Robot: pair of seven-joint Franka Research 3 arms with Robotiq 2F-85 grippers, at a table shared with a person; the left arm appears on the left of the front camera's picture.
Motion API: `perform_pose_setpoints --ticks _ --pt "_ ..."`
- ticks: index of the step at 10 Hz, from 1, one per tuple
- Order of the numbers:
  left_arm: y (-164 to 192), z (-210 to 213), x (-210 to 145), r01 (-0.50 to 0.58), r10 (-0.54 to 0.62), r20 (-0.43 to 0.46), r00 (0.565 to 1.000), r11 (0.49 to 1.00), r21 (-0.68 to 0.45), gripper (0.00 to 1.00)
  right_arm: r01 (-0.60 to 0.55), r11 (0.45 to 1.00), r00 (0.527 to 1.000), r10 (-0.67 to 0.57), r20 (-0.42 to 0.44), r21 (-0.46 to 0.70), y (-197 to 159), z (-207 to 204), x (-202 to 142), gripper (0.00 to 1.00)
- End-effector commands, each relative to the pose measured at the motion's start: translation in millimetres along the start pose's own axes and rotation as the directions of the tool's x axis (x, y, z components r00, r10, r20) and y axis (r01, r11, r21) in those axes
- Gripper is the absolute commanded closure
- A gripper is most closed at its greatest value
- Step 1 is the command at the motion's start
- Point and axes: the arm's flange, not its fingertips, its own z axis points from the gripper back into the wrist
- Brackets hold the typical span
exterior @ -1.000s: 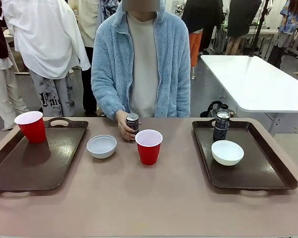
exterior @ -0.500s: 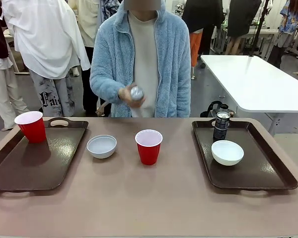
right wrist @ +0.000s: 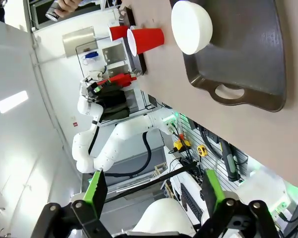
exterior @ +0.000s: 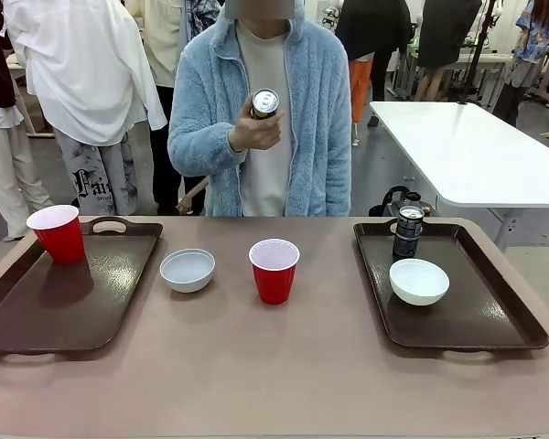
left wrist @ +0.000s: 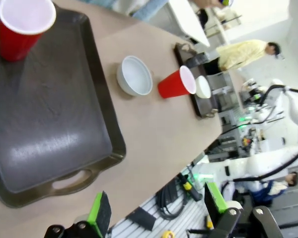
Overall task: Prepare tableware on both trays.
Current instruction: Pick up a Picnic Bowl from the table and place it on a Handle tray.
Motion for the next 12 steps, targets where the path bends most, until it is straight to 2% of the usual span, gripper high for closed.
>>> perform_pose_setpoints --ticks 1,3,5,6,9,10,11,12 --pt "-37.1 -14.9 27.8 0.033 -0.027 -0.043 0.999 0.986 0.161 0.0 0.001 1.0 1.0 -0.001 0.001 0.0 0.0 0.4 -0.4 0.0" --pt "-53.1 -31.6 53.1 0.1 -0.051 -0.177 0.983 0.955 0.28 0.0 0.001 1.0 1.0 -0.001 0.001 0.0 0.0 0.4 -0.4 0.0" --pt "-56.8 -44.8 75.1 0.105 -0.019 -0.235 0.972 0.927 0.36 0.0 0.001 1.0 1.0 -0.001 0.001 0.0 0.0 0.4 -0.4 0.0" --pt "-56.3 -51.1 82.1 0.101 -0.003 -0.246 0.969 0.917 0.385 0.0 0.001 1.0 1.0 -0.001 0.001 0.0 0.0 0.4 -0.4 0.0" --pt "-64.3 -87.2 100.5 0.151 -0.019 -0.248 0.969 0.837 0.526 0.0 0.001 1.0 1.0 -0.001 0.001 0.0 0.0 0.4 -0.4 0.0" --pt "-65.0 -86.1 91.2 0.142 0.006 -0.278 0.961 0.848 0.511 0.0 0.001 1.0 1.0 -0.001 0.001 0.0 0.0 0.4 -0.4 0.0" --pt "-68.7 -59.5 58.8 0.18 -0.017 -0.308 0.951 0.842 0.508 0.0 0.001 1.0 1.0 -0.001 0.001 0.0 0.0 0.4 -0.4 0.0" --pt "-72.2 -28.2 18.4 0.215 -0.078 -0.306 0.949 0.869 0.445 0.0 0.001 1.0 1.0 -0.001 0.001 0.0 0.0 0.4 -0.4 0.0"
